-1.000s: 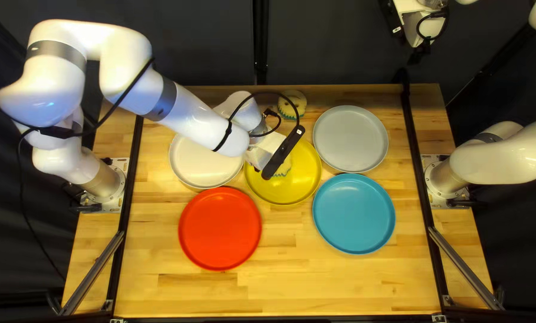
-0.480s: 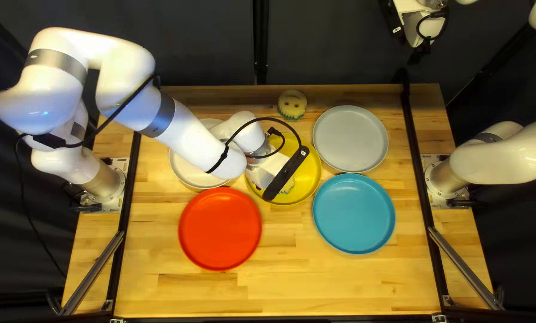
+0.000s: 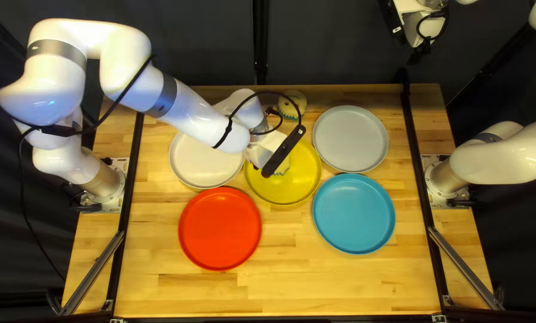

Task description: Pick up sponge and scrub the plate

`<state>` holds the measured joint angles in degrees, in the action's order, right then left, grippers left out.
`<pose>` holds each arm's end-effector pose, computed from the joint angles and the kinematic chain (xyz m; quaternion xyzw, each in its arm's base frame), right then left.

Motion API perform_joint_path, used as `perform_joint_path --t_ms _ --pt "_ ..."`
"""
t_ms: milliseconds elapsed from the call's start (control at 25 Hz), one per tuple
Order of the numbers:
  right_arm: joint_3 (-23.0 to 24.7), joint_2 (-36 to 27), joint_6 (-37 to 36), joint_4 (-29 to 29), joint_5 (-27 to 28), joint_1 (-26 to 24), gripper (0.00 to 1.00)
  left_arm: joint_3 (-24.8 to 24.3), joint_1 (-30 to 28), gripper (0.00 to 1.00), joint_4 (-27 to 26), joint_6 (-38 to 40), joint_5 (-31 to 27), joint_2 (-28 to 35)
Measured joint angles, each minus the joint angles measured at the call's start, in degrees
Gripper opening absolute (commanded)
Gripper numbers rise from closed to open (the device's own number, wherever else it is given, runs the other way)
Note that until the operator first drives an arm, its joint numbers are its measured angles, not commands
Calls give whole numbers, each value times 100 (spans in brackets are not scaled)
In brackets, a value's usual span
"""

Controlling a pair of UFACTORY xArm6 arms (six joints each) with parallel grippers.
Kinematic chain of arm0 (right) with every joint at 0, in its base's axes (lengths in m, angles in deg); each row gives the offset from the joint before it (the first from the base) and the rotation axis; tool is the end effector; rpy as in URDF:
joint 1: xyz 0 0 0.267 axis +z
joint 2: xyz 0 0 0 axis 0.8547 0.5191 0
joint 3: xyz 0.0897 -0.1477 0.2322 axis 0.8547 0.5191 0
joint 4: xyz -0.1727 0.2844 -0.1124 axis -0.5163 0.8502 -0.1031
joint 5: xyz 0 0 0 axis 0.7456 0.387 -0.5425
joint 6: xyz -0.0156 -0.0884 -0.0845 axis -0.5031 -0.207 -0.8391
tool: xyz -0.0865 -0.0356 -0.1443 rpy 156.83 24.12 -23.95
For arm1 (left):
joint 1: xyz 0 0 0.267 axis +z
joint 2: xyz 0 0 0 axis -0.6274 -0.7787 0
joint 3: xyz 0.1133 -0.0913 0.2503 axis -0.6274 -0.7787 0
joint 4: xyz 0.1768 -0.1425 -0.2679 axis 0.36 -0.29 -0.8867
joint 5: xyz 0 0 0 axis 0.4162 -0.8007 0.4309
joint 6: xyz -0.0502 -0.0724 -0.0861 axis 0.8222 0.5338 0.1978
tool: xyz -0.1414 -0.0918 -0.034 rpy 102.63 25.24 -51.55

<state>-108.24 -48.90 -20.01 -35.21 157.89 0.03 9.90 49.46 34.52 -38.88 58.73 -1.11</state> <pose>0.1703 -0.2979 0.2501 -0.9975 -0.0549 0.0352 0.0269 0.5307 0.0619 0.0334 0.9336 -0.3155 0.1526 0.0746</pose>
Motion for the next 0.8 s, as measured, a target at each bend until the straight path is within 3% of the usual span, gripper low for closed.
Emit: perform_joint_path --t_ms 200,800 --pt "0 0 0 0 0 0 100 30 -258 0 45 201 67 0" --pt "0 0 0 0 0 0 100 -607 -1162 0 279 1017 517 505"
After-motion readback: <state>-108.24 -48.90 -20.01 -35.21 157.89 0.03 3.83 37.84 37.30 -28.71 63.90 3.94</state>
